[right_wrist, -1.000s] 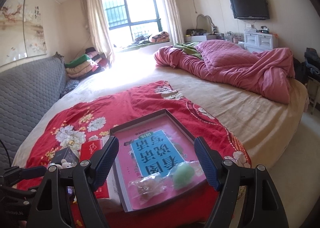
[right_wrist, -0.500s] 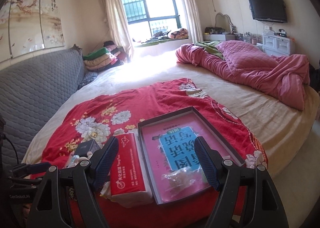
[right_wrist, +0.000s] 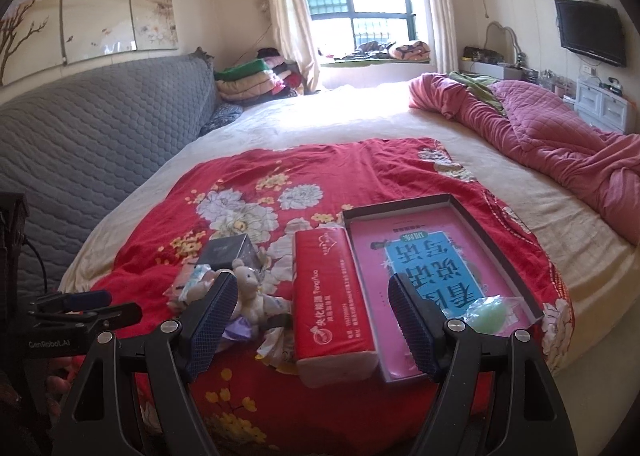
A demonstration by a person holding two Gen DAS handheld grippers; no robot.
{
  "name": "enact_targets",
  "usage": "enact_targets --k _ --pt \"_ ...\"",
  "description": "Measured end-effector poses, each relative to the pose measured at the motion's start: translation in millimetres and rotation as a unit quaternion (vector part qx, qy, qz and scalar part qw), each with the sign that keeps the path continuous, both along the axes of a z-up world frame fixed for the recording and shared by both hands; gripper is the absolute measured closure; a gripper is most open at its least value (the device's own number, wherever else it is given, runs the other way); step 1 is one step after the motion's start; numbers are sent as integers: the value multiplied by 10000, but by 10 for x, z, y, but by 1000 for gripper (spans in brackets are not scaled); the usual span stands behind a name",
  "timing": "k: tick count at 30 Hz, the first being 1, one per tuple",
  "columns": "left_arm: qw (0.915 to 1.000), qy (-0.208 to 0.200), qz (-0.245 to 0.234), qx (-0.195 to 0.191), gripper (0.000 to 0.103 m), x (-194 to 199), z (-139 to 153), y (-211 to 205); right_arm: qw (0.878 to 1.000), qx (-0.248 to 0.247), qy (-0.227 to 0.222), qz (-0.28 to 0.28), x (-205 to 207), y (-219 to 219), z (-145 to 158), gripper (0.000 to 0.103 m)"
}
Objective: Organize soft objects
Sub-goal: 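Move both tools back over the remaining pile, then grasp the white-and-blue wrapped packet with the left tool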
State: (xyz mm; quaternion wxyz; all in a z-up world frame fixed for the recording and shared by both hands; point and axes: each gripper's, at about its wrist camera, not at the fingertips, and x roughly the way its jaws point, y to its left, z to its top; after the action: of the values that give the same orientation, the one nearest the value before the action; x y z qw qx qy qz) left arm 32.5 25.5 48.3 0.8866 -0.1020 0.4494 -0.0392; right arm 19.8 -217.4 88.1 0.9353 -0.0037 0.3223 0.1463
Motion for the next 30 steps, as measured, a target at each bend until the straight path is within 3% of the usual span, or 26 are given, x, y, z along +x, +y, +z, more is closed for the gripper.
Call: enact_targets --k 8,16,24,30 --pt "9992 50 340 -221 23 -11 -120 347 9988 -185 163 433 -35 401 -164 24" --pt "9985 174 325 -407 23 83 -293 408 9957 -302 402 776 51 752 -386 24" --pt "9938 436 289 -984 23 543 -409 403 9917 -552 572 1006 192 1050 -657 24" --pt "9908 740 369 -1069 28 874 -556 401 9916 -641 598 955 325 1152 -786 24"
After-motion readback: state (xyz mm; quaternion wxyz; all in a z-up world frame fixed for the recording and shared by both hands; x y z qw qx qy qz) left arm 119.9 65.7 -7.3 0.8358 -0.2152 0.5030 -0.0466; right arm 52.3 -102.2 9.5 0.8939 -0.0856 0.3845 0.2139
